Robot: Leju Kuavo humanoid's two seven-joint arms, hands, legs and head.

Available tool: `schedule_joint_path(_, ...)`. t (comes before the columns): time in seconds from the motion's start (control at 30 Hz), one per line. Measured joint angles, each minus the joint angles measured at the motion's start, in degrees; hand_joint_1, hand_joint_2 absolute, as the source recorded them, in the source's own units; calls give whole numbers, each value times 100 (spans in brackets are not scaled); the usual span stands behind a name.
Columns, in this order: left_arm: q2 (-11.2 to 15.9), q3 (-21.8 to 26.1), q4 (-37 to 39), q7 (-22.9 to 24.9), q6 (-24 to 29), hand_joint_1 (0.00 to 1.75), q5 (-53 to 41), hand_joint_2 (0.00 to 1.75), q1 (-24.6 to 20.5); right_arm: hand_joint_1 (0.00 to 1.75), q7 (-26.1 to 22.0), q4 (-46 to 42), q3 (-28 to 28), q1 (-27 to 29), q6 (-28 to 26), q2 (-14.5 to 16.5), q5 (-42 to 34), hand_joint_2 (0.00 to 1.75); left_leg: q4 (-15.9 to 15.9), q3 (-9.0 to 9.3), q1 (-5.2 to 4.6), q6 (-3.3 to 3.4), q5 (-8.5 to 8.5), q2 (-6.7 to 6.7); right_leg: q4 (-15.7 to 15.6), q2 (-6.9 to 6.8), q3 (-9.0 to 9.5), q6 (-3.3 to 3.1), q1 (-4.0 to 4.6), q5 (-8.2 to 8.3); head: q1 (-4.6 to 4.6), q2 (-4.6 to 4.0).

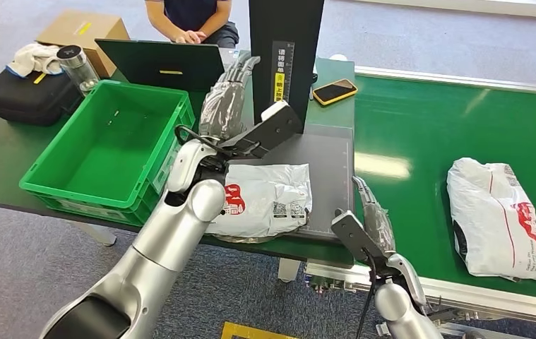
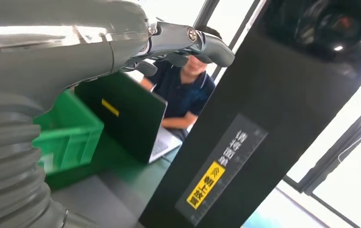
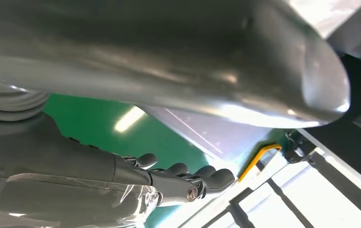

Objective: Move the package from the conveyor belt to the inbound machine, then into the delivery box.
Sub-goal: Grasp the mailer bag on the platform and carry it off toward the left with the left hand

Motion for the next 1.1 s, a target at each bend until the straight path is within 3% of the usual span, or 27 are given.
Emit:
schedule_joint_path(0.23,316,-592,-111,456,-1691,0,-19,175,-269,0,103,-184,-155,306,-22,22,182,0,0,1,0,0,1,-2,0,-3,1,0,-1,1,0,1)
schedule_joint_path(0.47,339,-1153,625,369,-1787,0,-6,175,-484,0,104,-234,-233,324,23,117,255,0,1,2,-1,1,2,-1,0,-2,1,0,-1,1,0,1)
schedule_joint_path(1.1,328,-1550,1270,414,-2008,0,-99,175,-597,0,103,-234,-262,324,87,157,292,0,0,2,-1,1,2,-1,0,-3,0,0,-1,0,0,1)
